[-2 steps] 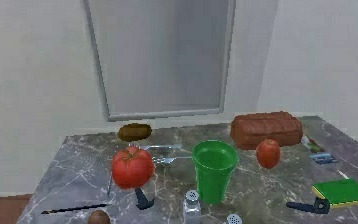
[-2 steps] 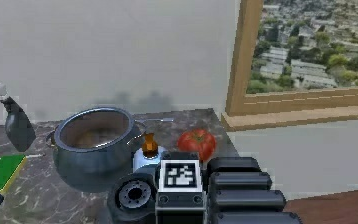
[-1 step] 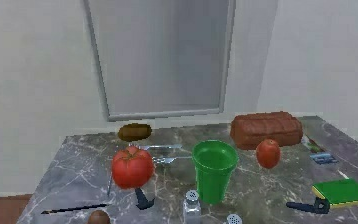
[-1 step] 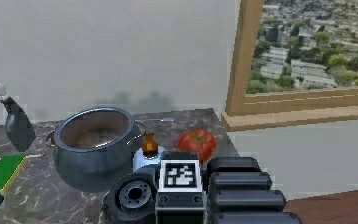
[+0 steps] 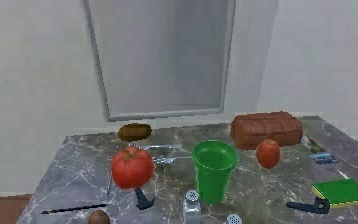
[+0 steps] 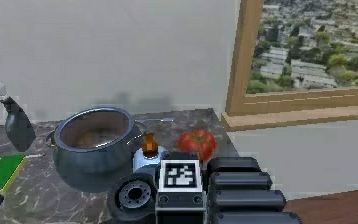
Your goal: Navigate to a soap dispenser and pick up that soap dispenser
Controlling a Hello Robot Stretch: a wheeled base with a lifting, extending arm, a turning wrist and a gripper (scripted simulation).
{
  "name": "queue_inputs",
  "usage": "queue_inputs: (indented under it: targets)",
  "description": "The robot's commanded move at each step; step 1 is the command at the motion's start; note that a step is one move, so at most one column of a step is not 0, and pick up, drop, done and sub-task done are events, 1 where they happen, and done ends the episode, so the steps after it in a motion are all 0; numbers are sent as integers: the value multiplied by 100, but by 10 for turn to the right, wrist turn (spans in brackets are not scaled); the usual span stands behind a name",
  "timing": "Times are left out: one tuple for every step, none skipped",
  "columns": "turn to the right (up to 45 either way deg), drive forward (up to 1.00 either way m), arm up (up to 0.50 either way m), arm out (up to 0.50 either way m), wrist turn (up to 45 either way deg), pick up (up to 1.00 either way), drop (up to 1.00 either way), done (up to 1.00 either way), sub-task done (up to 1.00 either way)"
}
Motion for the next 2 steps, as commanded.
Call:
queue_inputs:
  targets:
    - [0,0,0,0,450,0,0,0,0]
    - [0,0,0,0,360,0,0,0,0]
